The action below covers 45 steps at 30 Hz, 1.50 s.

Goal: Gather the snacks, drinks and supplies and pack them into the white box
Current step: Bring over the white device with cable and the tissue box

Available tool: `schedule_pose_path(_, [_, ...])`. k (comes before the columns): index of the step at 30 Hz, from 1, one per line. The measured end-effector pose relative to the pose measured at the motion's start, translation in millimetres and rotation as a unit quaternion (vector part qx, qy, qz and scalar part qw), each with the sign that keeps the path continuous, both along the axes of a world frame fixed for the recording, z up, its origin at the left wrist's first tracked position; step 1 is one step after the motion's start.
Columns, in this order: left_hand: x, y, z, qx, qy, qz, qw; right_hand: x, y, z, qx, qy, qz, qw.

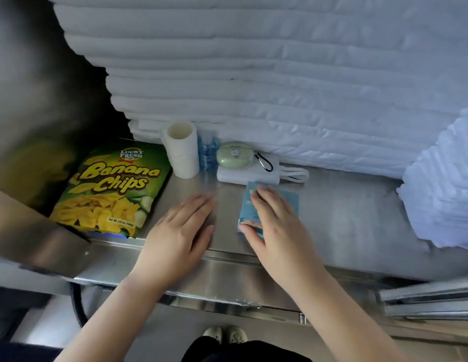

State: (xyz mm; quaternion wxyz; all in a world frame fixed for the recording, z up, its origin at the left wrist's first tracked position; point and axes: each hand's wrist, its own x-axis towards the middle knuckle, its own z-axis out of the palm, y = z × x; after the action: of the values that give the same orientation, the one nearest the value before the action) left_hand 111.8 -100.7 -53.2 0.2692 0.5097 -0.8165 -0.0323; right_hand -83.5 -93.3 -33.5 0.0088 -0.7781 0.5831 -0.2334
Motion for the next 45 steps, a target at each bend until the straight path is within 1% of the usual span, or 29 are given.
schedule_pose_path(3, [11.1, 10.6, 1.2, -0.017, -0.020, 0.041, 0.999, 47.8, -15.9, -0.9, -0.003, 0.001, 0.077, 0.997])
schedule_pose_path(6, [30.4, 17.2, 4.4, -0.026, -0.040, 0.101, 0.994, 82.8, -32.2, 3.0, 0.019, -0.013, 0.146, 0.989])
schedule_pose_path(8, [41.4, 19.7, 7.4, -0.026, -0.058, 0.123, 0.990, 91.6, -38.0, 5.7, 0.025, -0.029, 0.182, 0.983])
schedule_pose_path(10, [47.2, 20.4, 9.7, -0.027, -0.075, 0.129, 0.988, 86.6, -36.5, 6.0, 0.027, -0.050, 0.196, 0.979])
schedule_pose_path(14, [45.3, 15.6, 13.2, -0.042, -0.079, 0.121, 0.989, 54.8, -23.1, -5.2, 0.004, -0.100, 0.127, 0.987])
schedule_pose_path(17, [44.7, 7.1, 15.5, -0.069, -0.077, 0.104, 0.989, 46.7, -21.9, -14.4, 0.010, -0.122, 0.119, 0.985])
schedule_pose_path(19, [48.4, 1.9, 15.9, -0.077, -0.069, 0.107, 0.989, 51.2, -25.9, -16.3, -0.003, -0.120, 0.120, 0.985])
schedule_pose_path(24, [56.3, -7.5, 11.3, -0.064, -0.038, 0.126, 0.989, 62.5, -30.9, -20.0, -0.021, -0.115, 0.110, 0.987])
schedule_pose_path(28, [57.6, -10.3, 3.6, -0.069, -0.050, 0.117, 0.989, 61.7, -32.7, -21.8, -0.022, -0.104, 0.111, 0.988])
schedule_pose_path(32, [53.4, -5.8, 9.3, -0.044, -0.072, 0.119, 0.989, 54.0, -22.4, -23.6, 0.003, -0.058, 0.106, 0.993])
schedule_pose_path(34, [45.9, 2.1, 15.2, -0.030, -0.074, 0.101, 0.992, 39.1, -7.9, -26.4, 0.023, -0.066, 0.080, 0.994])
schedule_pose_path(36, [34.5, 11.4, 23.3, -0.029, -0.052, 0.080, 0.995, 18.7, 8.6, -26.5, 0.028, -0.059, 0.040, 0.997])
schedule_pose_path(39, [9.3, 24.0, 38.3, -0.049, -0.030, 0.026, 0.998, -13.9, 35.6, -17.1, 0.020, -0.025, 0.010, 0.999])
schedule_pose_path(42, [-28.1, 45.3, 54.3, -0.075, -0.002, -0.038, 0.996, -44.0, 76.8, 2.6, 0.034, -0.009, -0.010, 0.999])
schedule_pose_path(45, [-78.6, 79.8, 70.1, -0.094, 0.025, -0.105, 0.990, -78.3, 133.2, 24.6, 0.001, 0.006, -0.029, 1.000])
